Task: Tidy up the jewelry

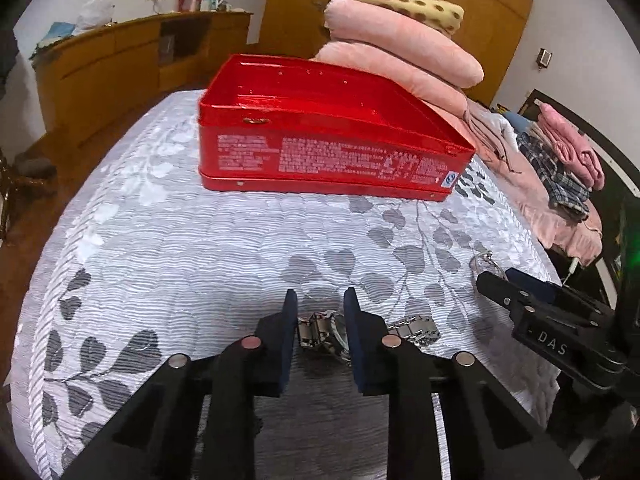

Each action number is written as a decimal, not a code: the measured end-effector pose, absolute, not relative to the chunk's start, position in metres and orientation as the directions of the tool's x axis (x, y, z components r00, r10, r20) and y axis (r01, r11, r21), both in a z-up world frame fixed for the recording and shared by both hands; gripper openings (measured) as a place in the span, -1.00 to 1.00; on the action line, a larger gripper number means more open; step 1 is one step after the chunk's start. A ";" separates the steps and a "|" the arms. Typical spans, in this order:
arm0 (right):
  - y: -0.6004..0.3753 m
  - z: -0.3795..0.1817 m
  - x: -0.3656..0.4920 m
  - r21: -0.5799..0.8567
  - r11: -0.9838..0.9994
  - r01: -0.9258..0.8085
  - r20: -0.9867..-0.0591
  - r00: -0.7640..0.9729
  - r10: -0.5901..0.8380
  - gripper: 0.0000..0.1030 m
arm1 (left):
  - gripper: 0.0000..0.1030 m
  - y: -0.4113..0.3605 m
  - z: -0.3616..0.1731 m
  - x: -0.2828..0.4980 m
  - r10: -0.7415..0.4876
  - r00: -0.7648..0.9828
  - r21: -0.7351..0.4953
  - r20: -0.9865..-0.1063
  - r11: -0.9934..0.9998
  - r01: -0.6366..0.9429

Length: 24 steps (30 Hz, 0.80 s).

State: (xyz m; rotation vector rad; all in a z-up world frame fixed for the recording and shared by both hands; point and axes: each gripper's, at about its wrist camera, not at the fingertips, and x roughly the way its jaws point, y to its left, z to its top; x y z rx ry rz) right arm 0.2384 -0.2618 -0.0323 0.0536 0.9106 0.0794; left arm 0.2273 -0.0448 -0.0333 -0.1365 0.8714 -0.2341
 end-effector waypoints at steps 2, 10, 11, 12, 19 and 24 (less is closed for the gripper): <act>-0.263 -0.033 0.239 0.081 0.996 -0.044 -0.787 0.610 0.091 -0.12 | -0.59 -0.040 -0.030 0.224 -0.242 0.640 -0.207 -0.729 0.970 0.131; -0.261 -0.034 0.238 0.080 0.996 -0.047 -0.787 0.610 0.092 -0.12 | -0.60 -0.005 -0.030 0.232 -0.204 0.666 -0.244 -0.718 0.969 0.034; -0.261 -0.034 0.238 0.079 0.996 -0.048 -0.787 0.610 0.092 -0.12 | -0.59 -0.004 -0.031 0.232 -0.205 0.661 -0.252 -0.722 0.968 0.025; -0.260 -0.033 0.238 0.079 0.996 -0.049 -0.787 0.610 0.092 -0.12 | -0.56 -0.004 -0.031 0.232 -0.204 0.654 -0.256 -0.728 0.967 0.017; -0.256 -0.034 0.237 0.074 0.996 -0.054 -0.790 0.606 0.092 -0.12 | 0.03 -0.019 -0.038 0.226 -0.194 0.630 -0.220 -0.752 0.975 0.039; -0.255 -0.034 0.237 0.074 0.996 -0.057 -0.790 0.606 0.093 -0.12 | -0.51 -0.009 -0.038 0.225 -0.196 0.644 -0.250 -0.740 0.968 0.007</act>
